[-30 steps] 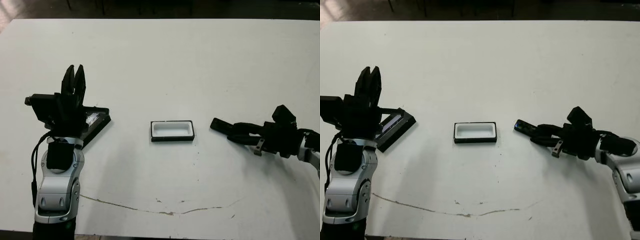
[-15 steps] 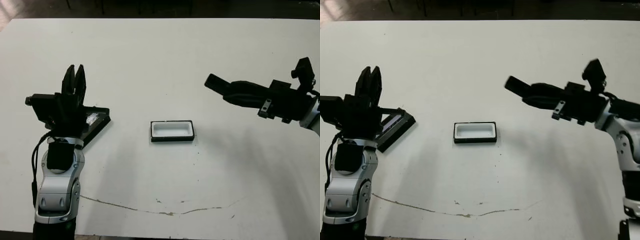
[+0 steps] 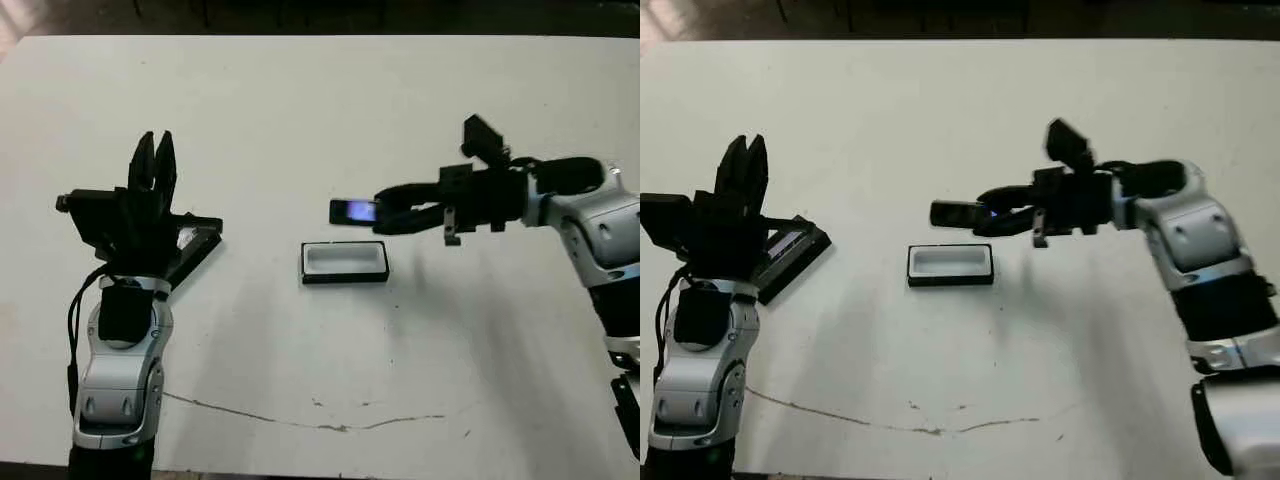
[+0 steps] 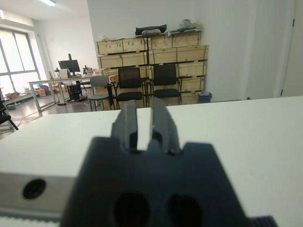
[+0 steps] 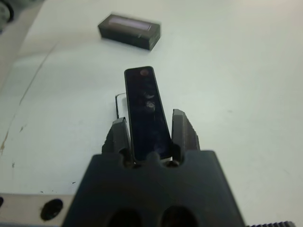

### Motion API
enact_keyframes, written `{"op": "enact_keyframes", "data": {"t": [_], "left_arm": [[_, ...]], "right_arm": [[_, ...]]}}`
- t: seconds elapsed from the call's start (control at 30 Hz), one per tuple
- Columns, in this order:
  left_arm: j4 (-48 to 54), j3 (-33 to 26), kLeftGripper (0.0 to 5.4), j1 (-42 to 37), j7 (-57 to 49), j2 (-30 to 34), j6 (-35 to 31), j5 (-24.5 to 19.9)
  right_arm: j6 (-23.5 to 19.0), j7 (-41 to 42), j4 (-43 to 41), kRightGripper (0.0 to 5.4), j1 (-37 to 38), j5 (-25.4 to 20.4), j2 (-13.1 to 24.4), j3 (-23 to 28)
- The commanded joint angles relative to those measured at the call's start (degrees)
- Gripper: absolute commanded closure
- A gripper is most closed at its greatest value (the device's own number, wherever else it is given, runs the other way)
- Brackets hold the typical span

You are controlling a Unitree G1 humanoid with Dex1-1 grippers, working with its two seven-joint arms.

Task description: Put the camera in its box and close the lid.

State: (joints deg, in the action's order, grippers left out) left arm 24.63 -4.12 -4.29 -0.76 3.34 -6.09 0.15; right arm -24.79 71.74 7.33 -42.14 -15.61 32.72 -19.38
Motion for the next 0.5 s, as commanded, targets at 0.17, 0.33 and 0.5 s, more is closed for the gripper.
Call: {"op": "enact_keyframes", "data": {"t": [0.17, 0.33, 0.5], "left_arm": [[0.1, -0.38, 5.4, 1.53, -0.41, -0.27, -1.19, -0.07], [-0.12, -0.47, 5.4, 1.51, -0.13, -0.11, -0.89, -0.25], [-0.4, -0.47, 5.4, 1.44, 0.0, -0.09, -0.2, -0.32]], "right_arm": [[1.16, 2.78, 2.06, 5.21, -0.86, 3.24, -1.26, -2.77], [0.41, 3.81, 3.18, 5.21, -0.56, 4.03, -2.15, -3.68], [1.03, 3.46, 1.84, 5.21, 0.73, 4.86, -2.21, -3.9]]}}
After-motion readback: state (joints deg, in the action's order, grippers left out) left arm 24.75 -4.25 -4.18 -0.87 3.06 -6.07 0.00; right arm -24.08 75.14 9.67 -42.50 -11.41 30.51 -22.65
